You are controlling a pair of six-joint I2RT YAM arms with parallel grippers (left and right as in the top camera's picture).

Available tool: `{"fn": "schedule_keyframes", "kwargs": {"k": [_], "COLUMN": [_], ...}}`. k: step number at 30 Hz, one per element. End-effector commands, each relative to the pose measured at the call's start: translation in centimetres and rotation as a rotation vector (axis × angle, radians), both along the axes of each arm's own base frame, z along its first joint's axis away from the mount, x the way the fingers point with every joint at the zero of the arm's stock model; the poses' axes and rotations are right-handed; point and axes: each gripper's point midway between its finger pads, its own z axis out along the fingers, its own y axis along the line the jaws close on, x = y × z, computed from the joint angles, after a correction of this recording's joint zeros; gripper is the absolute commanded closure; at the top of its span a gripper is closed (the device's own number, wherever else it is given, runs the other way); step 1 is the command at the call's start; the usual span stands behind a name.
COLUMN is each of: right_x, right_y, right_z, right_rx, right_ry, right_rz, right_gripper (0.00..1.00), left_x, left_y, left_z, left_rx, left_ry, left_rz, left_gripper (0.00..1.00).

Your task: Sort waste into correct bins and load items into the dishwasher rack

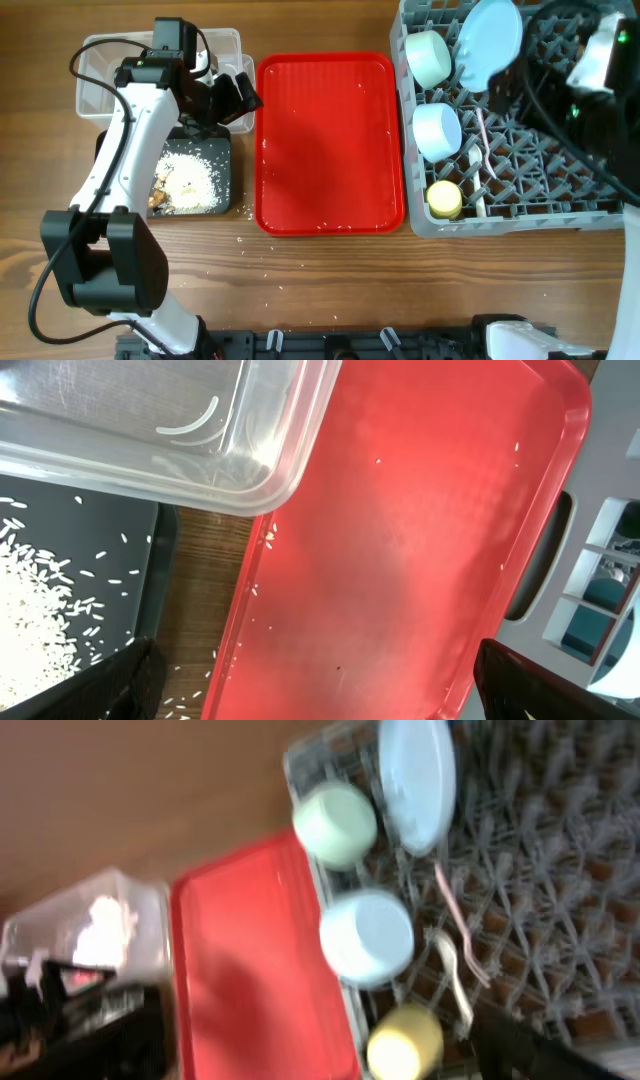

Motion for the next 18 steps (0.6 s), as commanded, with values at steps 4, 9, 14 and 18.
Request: {"fn": "schedule_keyframes", "kwargs": {"k": [4, 9, 14, 18], "right_x": [0.4, -4.9, -6.9, -7.0], "right_y": [-0.6, -1.3, -1.4, -1.3], "right_z": [-2.0, -14.0, -20.6, -20.2], "right_rx": [-0.103, -0.126, -0.075, -0.050], "right_ry": [-0.407, -0.663, -0.698, -0.759], "right_rz": [0.030, -0.020, -0.049, -0.057], "right_gripper": [0.00, 0.00, 0.00, 0.00], "left_x": [0.3, 0.3, 0.3, 0.3], "left_y": [0.2, 0.2, 0.2, 0.2], "left_z": [1.1, 1.1, 1.1, 1.1], "left_rx": [-0.011, -0.011, -0.011, -0.011], "left_ry": [-0.029, -0.029, -0.029, -0.029], "left_rz": [0.010, 0.010, 0.010, 0.010], "left_gripper": [0.00, 0.00, 0.00, 0.00]}}
